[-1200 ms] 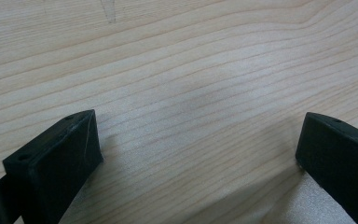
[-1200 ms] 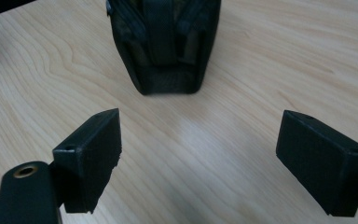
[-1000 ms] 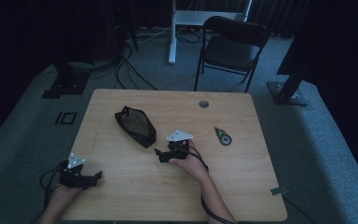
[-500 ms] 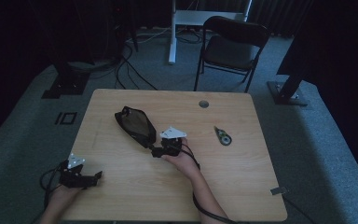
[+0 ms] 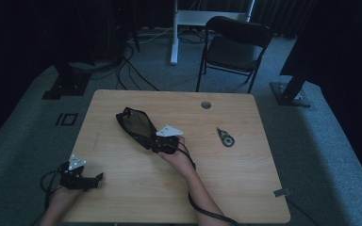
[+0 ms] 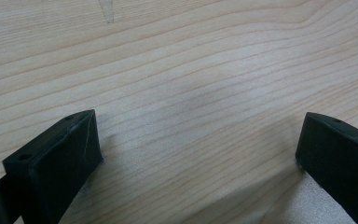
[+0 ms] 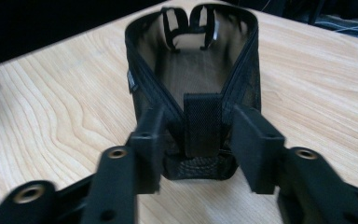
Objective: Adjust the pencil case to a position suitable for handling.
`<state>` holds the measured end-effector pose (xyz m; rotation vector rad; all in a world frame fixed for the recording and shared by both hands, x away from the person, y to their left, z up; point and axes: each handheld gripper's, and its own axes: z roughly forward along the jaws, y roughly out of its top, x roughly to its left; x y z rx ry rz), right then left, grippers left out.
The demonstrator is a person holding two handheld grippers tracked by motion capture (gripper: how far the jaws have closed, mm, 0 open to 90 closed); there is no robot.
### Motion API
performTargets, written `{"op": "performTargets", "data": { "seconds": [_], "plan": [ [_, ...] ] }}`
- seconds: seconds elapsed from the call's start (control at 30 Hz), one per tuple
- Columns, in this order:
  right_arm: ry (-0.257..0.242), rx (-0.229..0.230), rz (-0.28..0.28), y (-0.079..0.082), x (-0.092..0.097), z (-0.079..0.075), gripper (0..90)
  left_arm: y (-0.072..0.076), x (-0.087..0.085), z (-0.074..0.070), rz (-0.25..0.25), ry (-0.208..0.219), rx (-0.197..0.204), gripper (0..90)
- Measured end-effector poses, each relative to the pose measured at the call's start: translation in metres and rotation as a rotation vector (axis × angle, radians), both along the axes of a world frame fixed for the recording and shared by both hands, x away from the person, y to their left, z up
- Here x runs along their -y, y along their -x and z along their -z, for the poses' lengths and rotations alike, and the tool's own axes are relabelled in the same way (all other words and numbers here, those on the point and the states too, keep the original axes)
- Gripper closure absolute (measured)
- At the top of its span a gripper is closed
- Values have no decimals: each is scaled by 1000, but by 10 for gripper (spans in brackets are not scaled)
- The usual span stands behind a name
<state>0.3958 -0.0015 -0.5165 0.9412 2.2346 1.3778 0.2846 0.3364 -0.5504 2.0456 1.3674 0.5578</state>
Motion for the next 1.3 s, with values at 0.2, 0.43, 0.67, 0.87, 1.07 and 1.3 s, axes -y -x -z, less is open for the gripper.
{"op": "performTargets", "data": {
  "seconds": [0.2, 0.43, 0.67, 0.87, 1.07, 1.3],
  "plan": [
    [53, -6, -7, -2, -4, 3, 685, 0, 0, 0, 0, 0, 0, 0],
    [74, 0, -13, 2, -4, 0, 722, 0, 0, 0, 0, 0, 0, 0],
    [79, 0, -7, 4, 4, 0, 723, 0, 0, 0, 0, 0, 0, 0],
    [57, -20, 3, 6, 14, 1, 723, 0, 0, 0, -1, 0, 1, 0],
    [44, -33, 17, 7, 24, 2, 722, 0, 0, 0, -1, 0, 2, 0],
    [57, -27, 16, 13, 36, 2, 723, 0, 0, 0, -1, 0, 2, 0]
  ]
}}
